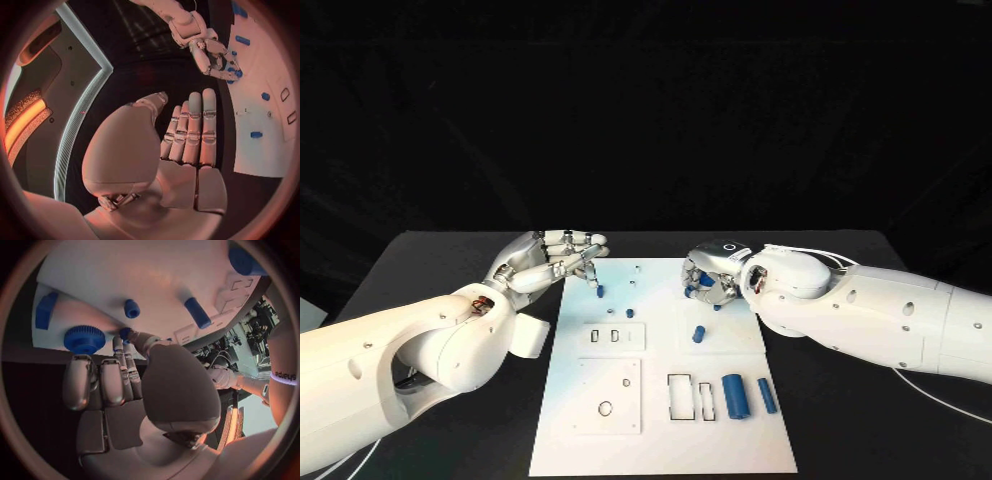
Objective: Assemble the parts on the task board
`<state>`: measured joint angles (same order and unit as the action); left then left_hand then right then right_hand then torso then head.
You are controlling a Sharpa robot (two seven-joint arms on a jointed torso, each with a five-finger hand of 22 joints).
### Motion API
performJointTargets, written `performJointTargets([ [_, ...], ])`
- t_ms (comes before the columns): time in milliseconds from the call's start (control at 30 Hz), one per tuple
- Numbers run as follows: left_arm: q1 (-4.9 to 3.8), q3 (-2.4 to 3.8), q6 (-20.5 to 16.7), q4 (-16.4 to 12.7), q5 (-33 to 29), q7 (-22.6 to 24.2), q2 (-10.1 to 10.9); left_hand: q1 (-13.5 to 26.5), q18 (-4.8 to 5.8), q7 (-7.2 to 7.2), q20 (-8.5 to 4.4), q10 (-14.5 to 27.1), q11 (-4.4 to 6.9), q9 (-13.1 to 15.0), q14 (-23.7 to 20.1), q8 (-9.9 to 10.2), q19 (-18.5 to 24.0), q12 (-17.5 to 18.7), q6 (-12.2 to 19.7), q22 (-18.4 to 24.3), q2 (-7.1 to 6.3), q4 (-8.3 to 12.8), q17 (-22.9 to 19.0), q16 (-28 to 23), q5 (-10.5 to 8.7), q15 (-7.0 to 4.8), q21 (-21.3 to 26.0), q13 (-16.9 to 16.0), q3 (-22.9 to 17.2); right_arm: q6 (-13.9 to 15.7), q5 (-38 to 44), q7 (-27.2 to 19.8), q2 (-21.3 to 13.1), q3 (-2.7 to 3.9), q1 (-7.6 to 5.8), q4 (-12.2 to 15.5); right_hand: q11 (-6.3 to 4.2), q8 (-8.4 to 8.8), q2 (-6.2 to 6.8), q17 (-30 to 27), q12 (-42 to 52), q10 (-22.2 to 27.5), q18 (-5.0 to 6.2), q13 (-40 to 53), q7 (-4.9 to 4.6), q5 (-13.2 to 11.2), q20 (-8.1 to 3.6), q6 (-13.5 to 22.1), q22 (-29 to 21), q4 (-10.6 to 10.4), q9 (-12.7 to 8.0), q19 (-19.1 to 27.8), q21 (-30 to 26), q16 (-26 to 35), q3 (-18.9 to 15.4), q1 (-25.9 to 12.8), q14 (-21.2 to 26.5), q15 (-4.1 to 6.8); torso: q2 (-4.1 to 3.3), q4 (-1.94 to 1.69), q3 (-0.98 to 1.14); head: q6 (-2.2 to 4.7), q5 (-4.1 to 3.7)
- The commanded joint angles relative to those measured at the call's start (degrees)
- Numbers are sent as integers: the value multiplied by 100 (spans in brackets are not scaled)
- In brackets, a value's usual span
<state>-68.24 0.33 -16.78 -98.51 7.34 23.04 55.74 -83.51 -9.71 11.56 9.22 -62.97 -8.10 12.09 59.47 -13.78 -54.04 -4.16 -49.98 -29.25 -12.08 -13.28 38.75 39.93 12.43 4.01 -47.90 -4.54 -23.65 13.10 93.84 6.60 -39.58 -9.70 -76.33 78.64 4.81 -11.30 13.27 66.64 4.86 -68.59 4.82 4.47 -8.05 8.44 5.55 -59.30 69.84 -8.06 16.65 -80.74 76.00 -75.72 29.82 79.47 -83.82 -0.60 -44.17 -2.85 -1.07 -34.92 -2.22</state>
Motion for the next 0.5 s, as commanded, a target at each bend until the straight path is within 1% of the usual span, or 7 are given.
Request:
performJointTargets([
  [33,-10,5,130,0,-27,-4,-8,5,-74,16,20,45,-10,9,-41,34,42,4,29,-14,33,1,10,43,-24,13,-33,-10,-32,18,76,49,25,-4,9,-4,-10,-20,-38,0,34,-38,-77,5,-9,27,-10,-40,6,-20,5,-26,38,-37,24,8,-244,33,-7,-5,0,11,3],
  [167,-13,5,137,6,-27,-14,-5,5,-74,16,20,45,-10,9,-41,34,42,4,29,-14,33,1,10,43,-24,13,-33,-10,-32,148,92,109,38,-4,9,-1,-22,-41,-90,7,28,-60,-79,4,4,41,-15,-59,32,-27,28,-27,55,-55,65,19,-241,41,-9,-7,-4,19,4],
  [233,-14,5,141,9,-27,-16,-3,5,-74,16,20,45,-10,9,-41,34,42,4,29,-14,33,1,10,43,-24,13,-33,-10,-32,270,126,184,44,-4,9,11,-31,-62,-113,9,32,-90,-84,7,13,55,-20,-80,64,-15,47,-34,76,-66,89,39,-238,50,-9,-6,-5,24,7],
  [267,-15,5,143,12,-27,-17,-2,5,-74,16,20,45,-10,9,-41,34,42,4,29,-14,33,1,10,43,-24,13,-33,-10,-32,351,146,231,46,-4,9,22,-37,-76,-127,4,36,-109,-85,9,16,60,-22,-96,76,-12,59,-36,84,-68,99,42,-236,55,-10,1,-2,33,16],
  [433,-18,5,147,31,-27,-21,2,-4,-75,17,20,47,-10,12,-43,34,46,3,30,-20,39,8,13,50,-26,13,-42,-11,-40,652,217,408,47,1,-1,109,-45,-97,-130,-3,39,-138,-89,11,21,63,-25,-119,103,-15,79,-43,101,-72,104,32,-232,63,-11,-1,-4,52,21],
  [467,-19,5,146,38,-27,-22,3,-4,-75,17,20,47,-10,12,-43,34,46,3,30,-20,39,8,13,50,-26,13,-42,-11,-40,704,228,433,53,3,-9,128,-48,-104,-133,-5,37,-147,-89,11,23,30,-27,-123,105,-13,88,-41,103,-76,116,33,-231,66,-11,-1,-5,56,21],
  [500,-21,4,146,44,-27,-23,5,-12,-75,17,20,49,-11,14,-45,34,50,2,31,-25,45,14,15,56,-27,13,-51,-11,-47,745,236,451,60,5,-16,142,-53,-110,-140,-20,21,-151,-86,6,23,-109,-33,-118,105,-16,104,-33,100,-77,159,34,-224,67,-8,0,-6,62,24],
])
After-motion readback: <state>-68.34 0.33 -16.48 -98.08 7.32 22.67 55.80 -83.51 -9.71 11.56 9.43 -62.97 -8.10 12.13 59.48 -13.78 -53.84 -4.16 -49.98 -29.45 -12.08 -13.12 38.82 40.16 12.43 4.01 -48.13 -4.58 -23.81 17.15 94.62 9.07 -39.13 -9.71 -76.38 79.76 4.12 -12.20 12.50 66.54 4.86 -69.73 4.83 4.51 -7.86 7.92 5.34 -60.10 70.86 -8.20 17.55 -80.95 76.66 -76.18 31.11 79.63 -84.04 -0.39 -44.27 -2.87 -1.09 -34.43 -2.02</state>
